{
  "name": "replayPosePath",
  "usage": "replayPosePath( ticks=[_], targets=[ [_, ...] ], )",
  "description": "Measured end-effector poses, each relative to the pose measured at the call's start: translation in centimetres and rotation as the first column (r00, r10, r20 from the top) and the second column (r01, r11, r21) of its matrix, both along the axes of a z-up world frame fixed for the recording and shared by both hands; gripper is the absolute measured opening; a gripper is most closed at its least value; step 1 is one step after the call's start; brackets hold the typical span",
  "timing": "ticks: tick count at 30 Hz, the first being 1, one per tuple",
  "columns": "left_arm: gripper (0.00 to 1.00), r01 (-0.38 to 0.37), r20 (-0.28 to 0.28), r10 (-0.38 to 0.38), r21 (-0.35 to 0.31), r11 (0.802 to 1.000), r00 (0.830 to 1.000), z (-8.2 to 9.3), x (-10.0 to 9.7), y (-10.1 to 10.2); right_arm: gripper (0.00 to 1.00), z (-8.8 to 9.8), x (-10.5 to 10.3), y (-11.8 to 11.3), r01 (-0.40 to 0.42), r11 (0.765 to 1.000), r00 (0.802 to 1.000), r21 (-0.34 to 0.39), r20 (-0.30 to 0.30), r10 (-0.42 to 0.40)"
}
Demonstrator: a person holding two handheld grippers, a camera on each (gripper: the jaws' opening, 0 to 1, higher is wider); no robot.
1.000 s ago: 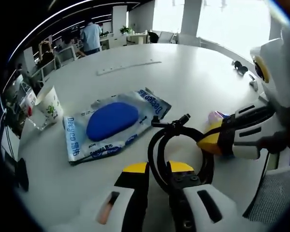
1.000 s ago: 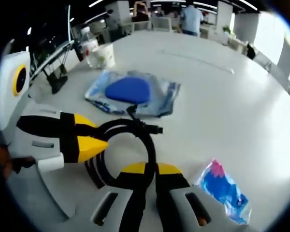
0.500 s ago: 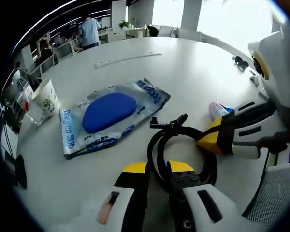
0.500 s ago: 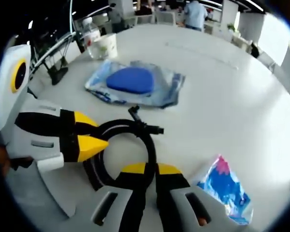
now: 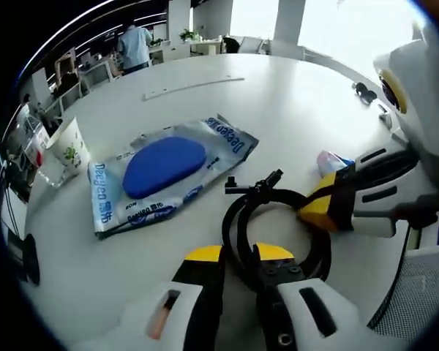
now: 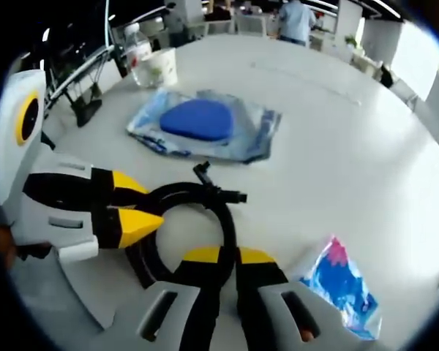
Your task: Arrange the tabletop items into an orderly group along one side of the table until the central work area is clear of visible clutter.
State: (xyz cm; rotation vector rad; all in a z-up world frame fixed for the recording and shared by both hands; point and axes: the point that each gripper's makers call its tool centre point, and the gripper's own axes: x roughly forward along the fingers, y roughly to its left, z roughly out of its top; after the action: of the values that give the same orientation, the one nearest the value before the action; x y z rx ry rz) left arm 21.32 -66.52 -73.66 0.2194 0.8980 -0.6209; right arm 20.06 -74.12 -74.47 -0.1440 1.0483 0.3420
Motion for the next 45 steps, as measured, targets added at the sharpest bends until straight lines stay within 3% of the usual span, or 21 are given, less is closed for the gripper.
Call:
replayPosePath(
  ticks=[12,17,25,32,45],
  targets=[
    [0.16,0.008,0.001,-0.008,-0.003,1.000,1.000,0.0,-0.1,0.0,0.12,-0.1,-0.4,-0.3,0.008,1.000,1.000,0.002,-0.015,-0.008],
    [0.24,0.017,0.011,-0.017,-0.012,1.000,1.000,0.3,0.2,-0.2,0.13,0.2,0.0,-0.7,0.031,0.999,1.000,0.008,0.001,-0.031],
    [0.26,0.016,0.022,-0.016,-0.012,1.000,1.000,0.7,0.6,0.1,0.16,1.4,1.2,-0.9,0.064,0.997,0.997,0.032,0.038,-0.065],
    [0.27,-0.024,0.031,0.025,-0.033,0.999,0.999,1.2,1.6,1.3,0.17,2.2,2.6,-1.1,0.090,0.994,0.993,0.056,0.068,-0.093],
    [0.31,-0.135,0.054,0.138,-0.050,0.990,0.989,2.4,4.9,5.6,0.18,3.4,5.5,-0.9,0.114,0.990,0.987,0.085,0.101,-0.122]
  ],
)
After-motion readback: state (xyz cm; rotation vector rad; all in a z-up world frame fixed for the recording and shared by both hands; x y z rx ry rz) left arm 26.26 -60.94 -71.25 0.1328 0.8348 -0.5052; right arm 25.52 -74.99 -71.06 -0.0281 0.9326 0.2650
